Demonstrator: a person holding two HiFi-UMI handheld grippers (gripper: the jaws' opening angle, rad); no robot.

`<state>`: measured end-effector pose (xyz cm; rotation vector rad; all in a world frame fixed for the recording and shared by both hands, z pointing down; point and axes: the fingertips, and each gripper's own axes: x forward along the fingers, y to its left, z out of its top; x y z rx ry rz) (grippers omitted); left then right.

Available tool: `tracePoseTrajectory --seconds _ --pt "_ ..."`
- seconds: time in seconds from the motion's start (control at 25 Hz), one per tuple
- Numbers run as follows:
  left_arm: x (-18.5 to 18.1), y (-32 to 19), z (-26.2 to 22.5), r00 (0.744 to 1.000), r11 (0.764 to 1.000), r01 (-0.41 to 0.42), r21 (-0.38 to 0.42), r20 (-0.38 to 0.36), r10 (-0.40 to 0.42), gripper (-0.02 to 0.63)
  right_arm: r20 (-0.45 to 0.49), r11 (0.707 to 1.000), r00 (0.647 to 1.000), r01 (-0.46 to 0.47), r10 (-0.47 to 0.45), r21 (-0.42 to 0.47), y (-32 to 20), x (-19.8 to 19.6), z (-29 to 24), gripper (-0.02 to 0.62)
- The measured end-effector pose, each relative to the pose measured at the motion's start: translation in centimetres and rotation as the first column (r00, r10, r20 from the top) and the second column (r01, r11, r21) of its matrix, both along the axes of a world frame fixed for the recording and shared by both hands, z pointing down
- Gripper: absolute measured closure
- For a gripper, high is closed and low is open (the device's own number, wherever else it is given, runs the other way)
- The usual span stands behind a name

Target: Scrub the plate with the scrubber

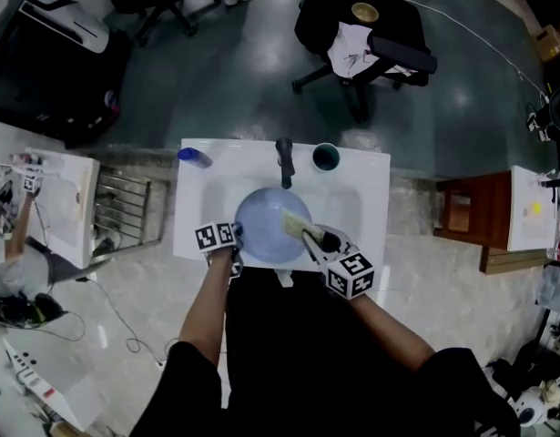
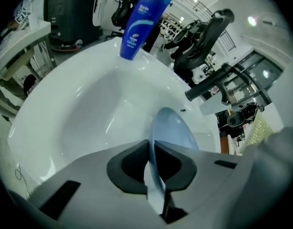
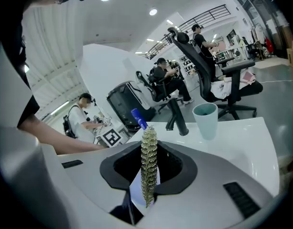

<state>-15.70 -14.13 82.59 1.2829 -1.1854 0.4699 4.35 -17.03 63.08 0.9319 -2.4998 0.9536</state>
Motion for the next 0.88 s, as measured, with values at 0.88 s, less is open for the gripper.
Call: tracePoseTrajectory --seconds 0.88 --pt "-4.0 3.2 -10.5 0.988 0.963 0.04 0.266 -0.156 0.002 0.584 0.013 0.96 0.971 0.233 -0.238 0.152 2.9 -17.7 -0.6 0.534"
